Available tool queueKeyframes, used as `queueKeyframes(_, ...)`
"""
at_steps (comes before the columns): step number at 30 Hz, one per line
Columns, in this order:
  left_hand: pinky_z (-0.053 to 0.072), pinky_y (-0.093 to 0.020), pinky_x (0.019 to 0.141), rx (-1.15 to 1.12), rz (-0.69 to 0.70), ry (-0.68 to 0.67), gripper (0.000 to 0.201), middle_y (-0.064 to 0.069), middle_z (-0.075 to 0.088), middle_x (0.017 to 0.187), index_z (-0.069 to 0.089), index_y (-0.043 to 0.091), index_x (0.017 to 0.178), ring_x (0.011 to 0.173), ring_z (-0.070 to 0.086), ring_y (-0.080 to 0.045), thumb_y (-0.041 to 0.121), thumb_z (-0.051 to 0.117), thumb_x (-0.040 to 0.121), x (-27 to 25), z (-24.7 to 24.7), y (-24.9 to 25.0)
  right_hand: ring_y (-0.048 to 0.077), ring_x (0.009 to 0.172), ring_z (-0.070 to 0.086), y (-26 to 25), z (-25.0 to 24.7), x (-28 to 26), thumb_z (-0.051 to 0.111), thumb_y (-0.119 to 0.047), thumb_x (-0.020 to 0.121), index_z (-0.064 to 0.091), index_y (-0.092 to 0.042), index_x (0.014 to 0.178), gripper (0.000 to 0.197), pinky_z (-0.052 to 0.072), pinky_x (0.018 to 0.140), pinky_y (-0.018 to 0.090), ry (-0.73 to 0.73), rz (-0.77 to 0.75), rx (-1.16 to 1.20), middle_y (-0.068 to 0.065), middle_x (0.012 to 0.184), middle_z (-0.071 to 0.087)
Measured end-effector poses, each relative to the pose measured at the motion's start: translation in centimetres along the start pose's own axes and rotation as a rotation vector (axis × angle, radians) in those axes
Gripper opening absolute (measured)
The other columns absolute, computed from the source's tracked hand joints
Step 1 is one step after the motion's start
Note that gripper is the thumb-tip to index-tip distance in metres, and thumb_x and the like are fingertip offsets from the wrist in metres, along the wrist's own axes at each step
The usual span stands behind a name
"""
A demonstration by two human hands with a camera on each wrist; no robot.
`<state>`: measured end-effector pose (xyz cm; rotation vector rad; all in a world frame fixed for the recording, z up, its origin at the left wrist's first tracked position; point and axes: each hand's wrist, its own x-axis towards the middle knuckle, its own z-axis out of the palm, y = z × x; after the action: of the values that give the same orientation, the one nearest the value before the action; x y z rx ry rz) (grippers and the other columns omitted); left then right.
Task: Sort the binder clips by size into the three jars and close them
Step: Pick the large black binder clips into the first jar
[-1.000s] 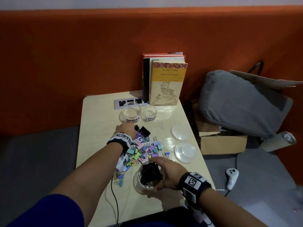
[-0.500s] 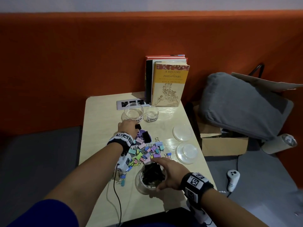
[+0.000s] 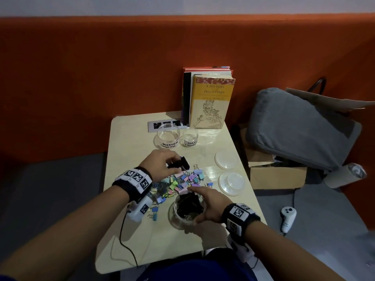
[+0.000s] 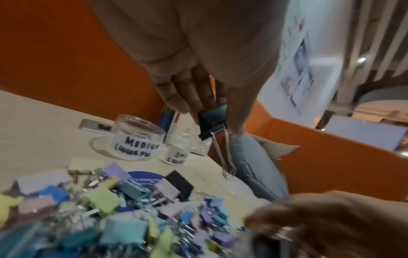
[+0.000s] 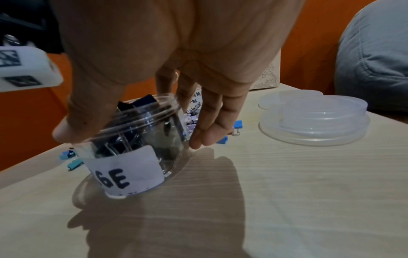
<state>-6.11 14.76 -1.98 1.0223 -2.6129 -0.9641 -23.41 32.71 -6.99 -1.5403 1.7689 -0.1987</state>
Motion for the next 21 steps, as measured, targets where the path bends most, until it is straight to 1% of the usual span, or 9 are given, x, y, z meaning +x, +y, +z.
queueKeyframes(3, 0.050, -0.024, 0.077, -0.040, 0.116, -0.148, 0.030, 0.009, 0.067, 0.091, 0.074, 0.023, 0.101, 0.082, 0.060, -0.006, 0.035, 0.085, 0.075, -2.4, 0.8, 1.2, 0.017, 0.133, 0.044, -0.2, 0.2, 0.4, 0.093, -0.042, 0.055, 0.034, -0.036, 0.149, 0.111, 0.039, 0.109, 0.033, 0.011, 0.006, 0.021, -0.006, 0.148, 0.045)
queueKeyframes(5, 0.049, -0.023, 0.078, -0.018, 0.151, -0.225, 0.032, 0.008, 0.069, 0.092, 0.075, 0.023, 0.102, 0.083, 0.060, -0.005, 0.036, 0.085, 0.075, -3.6, 1.3, 1.7, 0.017, 0.131, 0.047, -0.2, 0.5, 0.5, 0.093, -0.044, 0.052, 0.035, -0.036, 0.148, 0.113, 0.041, 0.108, 0.035, 0.014, 0.010, 0.036, -0.007, 0.146, 0.048)
queueKeyframes(8, 0.048, -0.025, 0.081, 0.037, 0.157, -0.293, 0.035, 0.003, 0.070, 0.095, 0.074, 0.020, 0.104, 0.085, 0.058, -0.007, 0.035, 0.084, 0.075, -4.8, 2.2, 2.4, 0.016, 0.130, 0.048, -0.1, 0.6, 0.5, 0.093, -0.044, 0.050, 0.036, -0.037, 0.148, 0.114, 0.042, 0.107, 0.036, 0.015, 0.008, 0.046, -0.008, 0.145, 0.048)
queueKeyframes(11, 0.048, -0.031, 0.084, 0.191, 0.145, -0.391, 0.035, 0.001, 0.066, 0.102, 0.071, 0.019, 0.108, 0.093, 0.058, -0.015, 0.037, 0.079, 0.079, -5.6, 3.7, 3.2, 0.015, 0.131, 0.046, 0.0, 0.6, 0.5, 0.094, -0.042, 0.051, 0.034, -0.038, 0.149, 0.115, 0.040, 0.108, 0.031, 0.019, 0.008, 0.044, -0.008, 0.147, 0.046)
queueKeyframes(14, 0.045, -0.031, 0.083, 0.282, 0.102, -0.435, 0.034, -0.001, 0.064, 0.109, 0.068, 0.018, 0.107, 0.101, 0.057, -0.019, 0.037, 0.077, 0.082, -6.1, 5.1, 3.8, 0.015, 0.132, 0.045, -0.1, 0.7, 0.4, 0.094, -0.040, 0.052, 0.032, -0.038, 0.149, 0.115, 0.038, 0.107, 0.028, 0.022, 0.006, 0.042, -0.008, 0.148, 0.045)
queueKeyframes(17, 0.045, -0.033, 0.084, 0.304, 0.078, -0.462, 0.035, -0.003, 0.061, 0.113, 0.067, 0.017, 0.110, 0.105, 0.056, -0.022, 0.037, 0.076, 0.082, -6.4, 6.3, 4.3, 0.016, 0.132, 0.046, -0.1, 0.7, 0.5, 0.094, -0.039, 0.053, 0.032, -0.037, 0.150, 0.115, 0.039, 0.107, 0.030, 0.025, 0.000, 0.044, -0.007, 0.148, 0.046)
queueKeyframes(19, 0.043, -0.031, 0.083, 0.312, 0.078, -0.481, 0.035, -0.006, 0.064, 0.113, 0.069, 0.017, 0.114, 0.105, 0.057, -0.025, 0.033, 0.074, 0.084, -6.2, 6.6, 4.6, 0.017, 0.131, 0.047, -0.1, 0.7, 0.4, 0.094, -0.038, 0.053, 0.033, -0.036, 0.149, 0.115, 0.040, 0.107, 0.032, 0.024, -0.005, 0.045, -0.006, 0.147, 0.047)
queueKeyframes(21, 0.043, -0.031, 0.082, 0.318, 0.089, -0.488, 0.031, -0.008, 0.066, 0.113, 0.071, 0.018, 0.118, 0.105, 0.059, -0.027, 0.026, 0.069, 0.088, -6.0, 6.8, 4.7, 0.018, 0.131, 0.047, -0.1, 0.7, 0.5, 0.094, -0.037, 0.053, 0.032, -0.035, 0.150, 0.115, 0.040, 0.107, 0.034, 0.019, -0.008, 0.043, -0.005, 0.147, 0.048)
